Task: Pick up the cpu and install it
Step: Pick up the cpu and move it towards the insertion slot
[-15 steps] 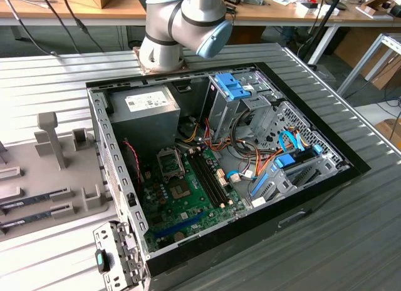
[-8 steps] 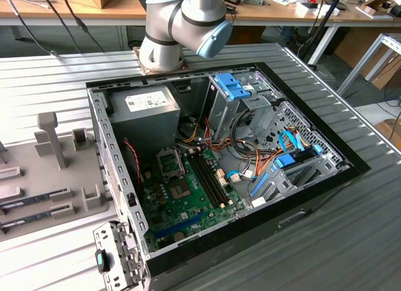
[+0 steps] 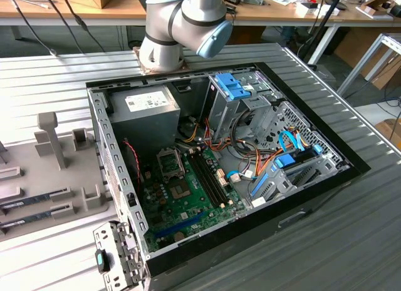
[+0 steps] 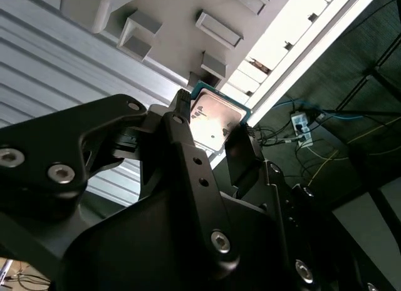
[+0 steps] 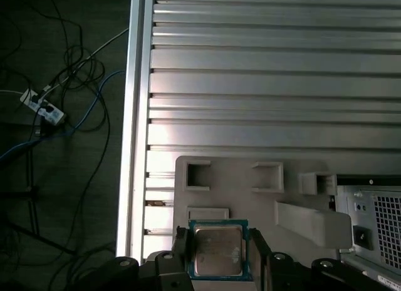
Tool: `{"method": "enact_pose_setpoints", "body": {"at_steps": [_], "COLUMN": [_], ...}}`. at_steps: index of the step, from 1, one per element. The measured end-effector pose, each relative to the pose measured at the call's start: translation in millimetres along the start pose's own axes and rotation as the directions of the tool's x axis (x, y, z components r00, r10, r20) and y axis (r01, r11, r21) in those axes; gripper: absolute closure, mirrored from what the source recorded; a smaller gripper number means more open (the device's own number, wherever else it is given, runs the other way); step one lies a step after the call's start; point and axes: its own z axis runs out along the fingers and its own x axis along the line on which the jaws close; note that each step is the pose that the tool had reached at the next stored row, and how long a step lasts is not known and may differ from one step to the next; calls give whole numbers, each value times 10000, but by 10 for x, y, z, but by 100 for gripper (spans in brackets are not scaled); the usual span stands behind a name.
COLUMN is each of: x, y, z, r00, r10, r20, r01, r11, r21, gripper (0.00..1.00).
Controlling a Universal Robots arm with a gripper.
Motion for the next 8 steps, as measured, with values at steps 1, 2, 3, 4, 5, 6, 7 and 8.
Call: {"method": "enact_pose_setpoints", "body": {"at_steps": [1,2,3,4,5,6,7,8], "x": [0,0,0,-1,-1,-1,-1,-1], "y": [1,3,4,7,8,9,10,11], "z": [-7,-16,-27,-43,-50,-57,-64,-70], "r00": [10000,10000,10000,10000,10000,10000,10000,10000], "r10": [0,1,1,2,2,2,3,3], "r20": [1,0,1,1,0,1,1,1], "r01": [0,-1,-1,-2,-2,-2,-3,-3], "r11": [10000,10000,10000,10000,9999,9999,9999,9999], "r21": [-16,-31,-55,-89,-106,-121,-141,-157], "gripper": [53,53,53,53,53,53,53,53]}}
